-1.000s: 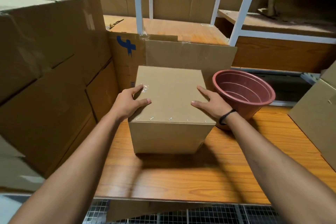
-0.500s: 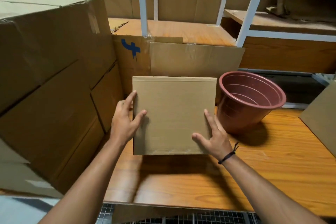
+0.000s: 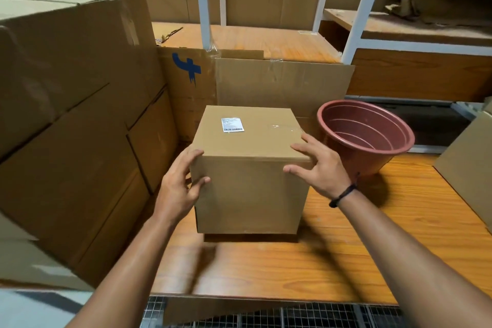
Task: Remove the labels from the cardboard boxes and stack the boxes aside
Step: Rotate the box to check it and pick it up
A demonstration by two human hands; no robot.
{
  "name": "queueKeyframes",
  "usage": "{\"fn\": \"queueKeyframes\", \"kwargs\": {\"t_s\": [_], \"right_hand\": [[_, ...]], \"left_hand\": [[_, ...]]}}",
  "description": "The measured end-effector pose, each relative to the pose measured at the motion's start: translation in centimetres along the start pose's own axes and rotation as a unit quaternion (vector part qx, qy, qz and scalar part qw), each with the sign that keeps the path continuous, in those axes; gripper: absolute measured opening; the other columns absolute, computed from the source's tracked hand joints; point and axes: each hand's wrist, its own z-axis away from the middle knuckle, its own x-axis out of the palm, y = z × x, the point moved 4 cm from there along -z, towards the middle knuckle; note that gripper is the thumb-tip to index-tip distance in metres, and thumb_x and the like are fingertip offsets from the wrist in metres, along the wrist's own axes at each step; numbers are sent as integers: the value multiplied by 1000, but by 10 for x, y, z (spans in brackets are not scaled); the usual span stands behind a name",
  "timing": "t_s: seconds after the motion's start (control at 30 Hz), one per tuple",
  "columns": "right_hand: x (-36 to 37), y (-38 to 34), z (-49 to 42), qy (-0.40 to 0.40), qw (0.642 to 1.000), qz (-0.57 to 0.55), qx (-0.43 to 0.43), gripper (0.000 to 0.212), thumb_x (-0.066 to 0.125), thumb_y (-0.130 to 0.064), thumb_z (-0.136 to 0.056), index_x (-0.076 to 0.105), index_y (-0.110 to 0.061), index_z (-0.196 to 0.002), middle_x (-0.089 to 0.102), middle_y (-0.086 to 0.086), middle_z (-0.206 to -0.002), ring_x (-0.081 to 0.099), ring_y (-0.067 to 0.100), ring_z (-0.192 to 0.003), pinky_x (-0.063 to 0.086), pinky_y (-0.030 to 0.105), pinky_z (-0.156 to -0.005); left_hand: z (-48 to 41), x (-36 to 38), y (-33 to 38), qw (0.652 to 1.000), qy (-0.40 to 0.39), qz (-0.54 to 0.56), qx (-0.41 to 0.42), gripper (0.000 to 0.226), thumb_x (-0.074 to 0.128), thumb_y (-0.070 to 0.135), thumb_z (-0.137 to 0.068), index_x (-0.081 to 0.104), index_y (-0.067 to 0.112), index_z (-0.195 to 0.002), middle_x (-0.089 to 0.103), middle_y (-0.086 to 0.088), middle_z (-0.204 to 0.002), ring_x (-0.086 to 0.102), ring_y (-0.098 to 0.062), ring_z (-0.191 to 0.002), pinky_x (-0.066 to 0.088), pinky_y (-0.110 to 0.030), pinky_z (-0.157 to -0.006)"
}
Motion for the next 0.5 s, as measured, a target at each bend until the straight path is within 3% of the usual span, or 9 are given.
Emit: {"fn": "queueKeyframes", "kwargs": {"t_s": [0.07,0.1,0.17,0.23,0.3,0.37,0.43,0.5], "right_hand": [[7,7,19,-10,1000,-5,-3,61,82,-42,-66,69,-13,-117,48,13,-144,46,9,-127,34,6,-103],[10,11,27,-14,1000,-8,-6,61,82,-43,-66,69,-12,-117,48,13,-145,47,10,-128,39,12,-104],[13,18,39,-17,1000,-18,-9,61,80,-44,-67,68,-10,-117,46,11,-146,49,12,-129,47,28,-102],[13,22,47,-22,999,-29,-9,62,78,-49,-70,67,-13,-119,44,8,-149,47,9,-130,48,31,-102],[11,21,48,-50,998,-45,3,61,70,-62,-74,65,-24,-122,38,2,-151,44,8,-132,44,31,-106],[7,25,42,-83,994,-58,43,55,56,-76,-75,60,-42,-119,28,-2,-151,36,14,-136,39,36,-108],[4,25,26,-112,985,-71,111,52,47,-83,-74,51,-57,-119,22,-4,-153,29,17,-141,36,41,-111],[7,23,7,-152,964,-143,167,61,57,-76,-75,46,-52,-130,28,-5,-154,31,16,-142,36,41,-112]], "left_hand": [[12,2,-5,1000,9,-16,1,54,79,21,-80,53,32,-126,43,18,-139,50,-10,-123,54,-35,-94],[18,2,-7,999,13,-29,0,50,77,34,-79,54,31,-123,44,14,-138,51,-6,-119,55,-32,-90],[27,3,-8,999,13,-32,-7,55,68,60,-77,57,29,-121,46,10,-136,54,3,-110,54,-23,-83],[28,1,-7,1000,27,-9,-4,66,51,73,-82,62,21,-121,53,3,-128,53,11,-106,46,-10,-81],[18,-3,-6,998,49,40,-22,70,42,70,-89,65,11,-117,63,-5,-116,56,9,-101,43,-7,-77],[-2,-7,-5,990,51,106,-76,48,51,51,-95,65,11,-118,66,-8,-112,61,4,-96,46,-7,-71],[-23,-4,-9,968,-6,191,-160,33,62,35,-92,61,25,-123,62,2,-118,62,-4,-101,50,-11,-71],[-39,2,-16,937,-78,255,-225,43,73,42,-80,60,42,-121,59,9,-125,61,-12,-113,55,-24,-83]]}}
